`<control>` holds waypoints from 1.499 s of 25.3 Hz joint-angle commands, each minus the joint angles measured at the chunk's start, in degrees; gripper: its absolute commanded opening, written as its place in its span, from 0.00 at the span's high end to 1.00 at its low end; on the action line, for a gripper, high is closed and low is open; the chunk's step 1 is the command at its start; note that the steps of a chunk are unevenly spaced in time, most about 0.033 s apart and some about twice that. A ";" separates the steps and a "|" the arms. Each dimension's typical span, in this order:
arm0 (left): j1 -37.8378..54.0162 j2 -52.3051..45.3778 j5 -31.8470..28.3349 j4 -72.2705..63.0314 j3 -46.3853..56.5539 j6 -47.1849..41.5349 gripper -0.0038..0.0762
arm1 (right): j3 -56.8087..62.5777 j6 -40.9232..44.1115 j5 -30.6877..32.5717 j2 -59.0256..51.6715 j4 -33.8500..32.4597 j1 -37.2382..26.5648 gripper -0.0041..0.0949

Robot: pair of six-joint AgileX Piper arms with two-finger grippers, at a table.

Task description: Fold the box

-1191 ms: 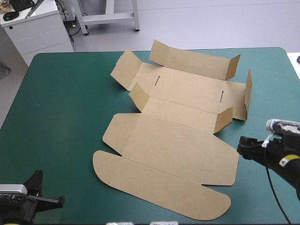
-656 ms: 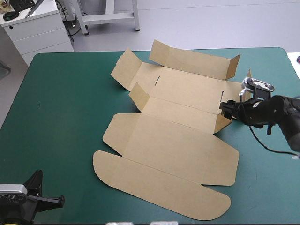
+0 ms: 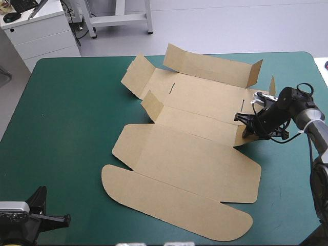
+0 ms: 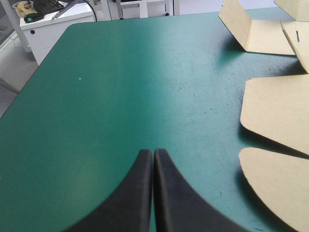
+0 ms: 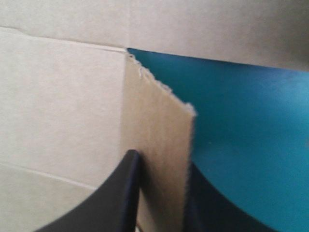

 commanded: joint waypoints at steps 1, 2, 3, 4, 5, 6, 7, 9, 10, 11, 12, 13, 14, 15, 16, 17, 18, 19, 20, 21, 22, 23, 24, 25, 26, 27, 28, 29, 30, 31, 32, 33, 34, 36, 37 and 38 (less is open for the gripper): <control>-0.44 -0.77 -4.19 -0.21 -1.76 -0.38 0.96 | -2.58 -3.13 0.67 -2.44 1.19 -0.35 0.97; -0.44 -0.77 -4.19 -0.21 -1.76 -0.38 0.96 | -2.97 -4.14 1.22 -2.44 1.43 -0.35 0.97; -0.44 -0.77 -4.19 -0.21 -1.76 -0.38 0.96 | -3.47 -4.86 2.11 -2.44 1.60 -0.35 0.97; -0.44 -0.77 -4.19 -0.21 -1.76 -0.38 0.96 | -4.23 -6.63 3.07 -2.44 1.73 -0.35 0.97; -0.44 -0.77 -4.19 -0.21 -1.76 -0.38 0.96 | -4.78 -7.79 3.98 -2.44 1.73 -0.25 0.97; -0.44 -0.77 -4.19 -0.21 -1.76 -0.38 0.96 | -5.49 -9.03 4.71 -2.39 1.73 -0.15 0.97; -0.44 -0.77 -4.19 -0.21 -1.76 -0.38 0.96 | -6.26 -10.86 5.54 -2.30 1.60 0.10 0.97; -0.44 -0.77 -4.19 -0.21 -1.76 -0.38 0.96 | -7.54 -13.83 6.39 -2.30 0.49 0.71 0.97; -0.44 -0.77 -4.19 -0.21 -1.76 -0.38 0.96 | -8.35 -15.10 6.39 -2.30 -0.28 1.36 0.97; -0.44 -0.77 -4.19 -0.21 -1.76 -0.38 0.96 | -9.47 -17.59 6.39 -2.18 -2.17 2.64 0.97; -0.44 -0.77 -4.19 -0.21 -1.76 -0.38 0.96 | -10.03 -18.34 6.39 -2.07 -2.88 3.52 0.97; -0.44 -0.77 -4.19 -0.21 -1.76 -0.28 0.96 | -10.88 -19.28 6.47 -1.67 -3.60 4.44 0.97; -0.44 -0.77 -4.19 -0.21 -1.76 -0.10 0.96 | -11.78 -20.03 6.47 -1.03 -4.42 5.50 0.97; -0.44 -0.77 -4.19 -0.21 -1.76 -0.10 0.96 | -12.77 -20.36 6.62 -0.29 -5.34 6.62 0.97; -0.44 -0.77 -4.19 -0.21 -1.76 -0.10 0.96 | -13.80 -20.85 6.76 0.67 -5.91 7.49 0.97; -0.44 -0.77 -4.19 -0.21 -1.76 -0.10 0.96 | -14.99 -21.83 7.19 1.76 -6.46 8.58 0.97; -0.44 -0.77 -4.19 -0.21 -1.76 -0.10 0.96 | -16.08 -22.42 7.57 2.74 -6.92 9.43 0.97; -0.44 -0.77 -4.19 -0.21 -1.76 -0.10 0.96 | -19.10 -23.96 8.38 5.25 -7.68 11.46 0.97; -0.44 -0.77 -4.19 -0.21 -1.76 -0.10 0.96 | -20.45 -24.82 8.83 6.32 -7.76 12.35 0.97; -0.44 -0.77 -4.19 -0.21 -1.76 -0.10 0.96 | -23.98 -27.99 9.80 8.85 -7.76 14.01 0.97; -0.44 -0.77 -4.19 -0.21 -1.76 -0.10 0.96 | -27.54 -32.41 11.15 11.17 -7.76 15.55 0.97; -0.44 -0.77 -4.19 -0.21 -1.76 -0.10 0.96 | -28.91 -34.41 11.90 12.21 -7.76 16.16 0.97; -0.44 -0.77 -4.19 -0.21 -1.76 -0.10 0.96 | -31.90 -39.18 13.29 14.01 -8.69 17.77 0.97; -0.44 -0.77 -4.19 -0.21 -1.76 -0.10 0.96 | -33.18 -40.56 13.45 14.65 -9.27 18.42 0.97; -0.44 -0.77 -4.19 -0.21 -1.76 -0.10 0.96 | -35.13 -44.03 13.35 15.88 -10.77 20.00 0.97; -0.44 -0.77 -4.19 -0.21 -1.76 -0.10 0.96 | -36.25 -45.30 13.35 16.61 -10.99 20.74 0.97; -0.44 -0.77 -4.19 -0.21 -1.76 -0.10 0.96 | -38.17 -48.43 13.35 17.61 -11.21 22.05 0.98; -0.44 -0.77 -4.19 -0.21 -1.76 -0.10 0.96 | -38.96 -50.00 13.10 18.00 -11.21 22.58 0.98; -0.44 -0.77 -4.19 -0.21 -1.76 -0.10 0.96 | -39.69 -51.99 12.76 18.24 -11.50 23.31 0.98; -0.44 -0.77 -4.19 -0.21 -1.76 -0.10 0.96 | -40.33 -54.37 12.30 18.65 -11.60 23.96 0.98; -0.44 -0.77 -4.19 -0.21 -1.76 -0.10 0.96 | -40.72 -56.92 12.04 18.69 -11.87 24.48 0.98; -0.44 -0.77 -4.19 -0.21 -1.76 -0.10 0.96 | -41.06 -59.52 11.73 18.80 -11.99 25.17 0.98; -0.44 -0.77 -4.19 -0.21 -1.76 -0.10 0.96 | -41.18 -62.12 11.23 18.80 -11.99 25.57 0.98; -0.44 -0.77 -4.19 -0.21 -1.76 -0.10 0.96 | -41.18 -66.55 10.24 18.80 -11.65 26.41 0.98; -0.44 -0.77 -4.19 -0.21 -1.76 -0.10 0.96 | -41.18 -69.10 10.00 18.80 -11.32 26.88 0.98; -0.44 -0.77 -4.19 -0.21 -1.76 -0.10 0.96 | -41.18 -71.09 9.84 18.80 -11.18 27.27 0.98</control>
